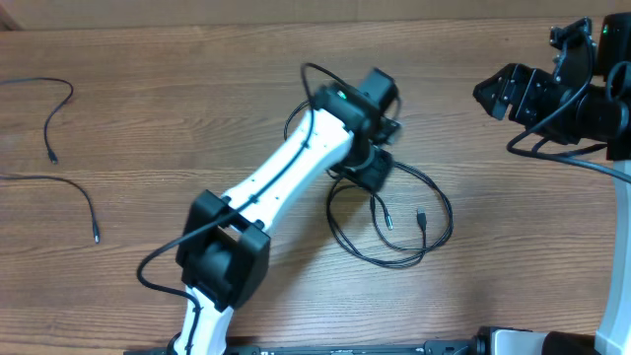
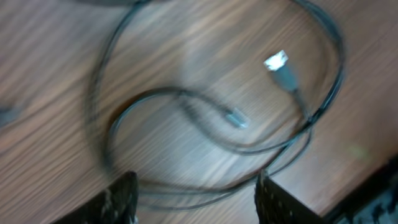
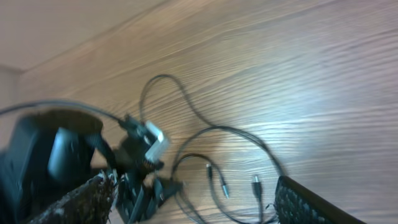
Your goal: Untangle cables
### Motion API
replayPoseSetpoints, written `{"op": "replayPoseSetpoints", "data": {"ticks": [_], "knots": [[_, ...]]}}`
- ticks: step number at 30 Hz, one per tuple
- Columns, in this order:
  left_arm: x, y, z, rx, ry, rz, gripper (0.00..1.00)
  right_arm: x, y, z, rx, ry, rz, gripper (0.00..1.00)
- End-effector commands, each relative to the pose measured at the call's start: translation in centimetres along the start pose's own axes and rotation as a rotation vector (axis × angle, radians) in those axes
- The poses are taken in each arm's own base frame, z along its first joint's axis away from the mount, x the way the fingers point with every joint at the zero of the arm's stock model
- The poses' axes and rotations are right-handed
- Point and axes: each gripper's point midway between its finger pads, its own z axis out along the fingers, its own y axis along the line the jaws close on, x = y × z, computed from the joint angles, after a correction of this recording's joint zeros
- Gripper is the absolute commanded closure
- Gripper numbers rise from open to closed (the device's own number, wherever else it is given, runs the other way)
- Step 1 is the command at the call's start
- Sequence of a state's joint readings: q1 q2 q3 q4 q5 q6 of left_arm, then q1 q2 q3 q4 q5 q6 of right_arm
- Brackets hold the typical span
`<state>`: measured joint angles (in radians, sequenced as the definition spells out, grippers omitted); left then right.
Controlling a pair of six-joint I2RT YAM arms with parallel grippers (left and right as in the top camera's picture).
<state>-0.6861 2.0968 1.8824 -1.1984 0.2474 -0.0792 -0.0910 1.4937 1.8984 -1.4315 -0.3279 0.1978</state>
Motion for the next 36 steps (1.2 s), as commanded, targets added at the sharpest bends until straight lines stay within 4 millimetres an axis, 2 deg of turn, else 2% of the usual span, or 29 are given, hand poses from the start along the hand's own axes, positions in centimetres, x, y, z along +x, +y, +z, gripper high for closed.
{"op": "replayPoseSetpoints", "data": {"ticks": [1,6,9,11,17,21,24,29,36], "knots": [[0.2,-5.1,2.7,0.086,-0.016,0.118,0.37,-1.2,-1.7,-0.1,0.107,-0.044,0.015,0.16],[-0.2,-9.7,4.3,0.097,-0.080,0.344,0.34,-1.0,-2.0,0.5,0.117,-0.017,0.023,0.15],[0.6,-11.3,4.9,0.085,-0.070,0.480,0.36,-0.7,-2.2,0.9,0.123,0.002,0.028,0.15],[1.0,-11.7,5.0,0.086,-0.060,0.523,0.36,-0.7,-2.3,1.1,0.125,0.012,0.031,0.15],[2.2,-11.3,5.9,0.087,-0.022,0.622,0.39,-0.7,-2.4,1.4,0.128,0.020,0.033,0.14],[4.7,-9.9,8.2,0.085,0.054,0.653,0.39,-0.7,-2.4,1.4,0.128,0.020,0.030,0.13],[5.7,-9.2,9.6,0.084,0.070,0.648,0.41,-0.7,-2.4,1.4,0.127,0.018,0.029,0.11],[5.8,-8.9,11.0,0.085,0.047,0.649,0.47,-0.7,-2.4,1.5,0.127,0.018,0.029,0.10],[5.5,-9.3,11.4,0.087,0.022,0.649,0.54,-0.8,-2.4,1.5,0.127,0.017,0.028,0.09]]}}
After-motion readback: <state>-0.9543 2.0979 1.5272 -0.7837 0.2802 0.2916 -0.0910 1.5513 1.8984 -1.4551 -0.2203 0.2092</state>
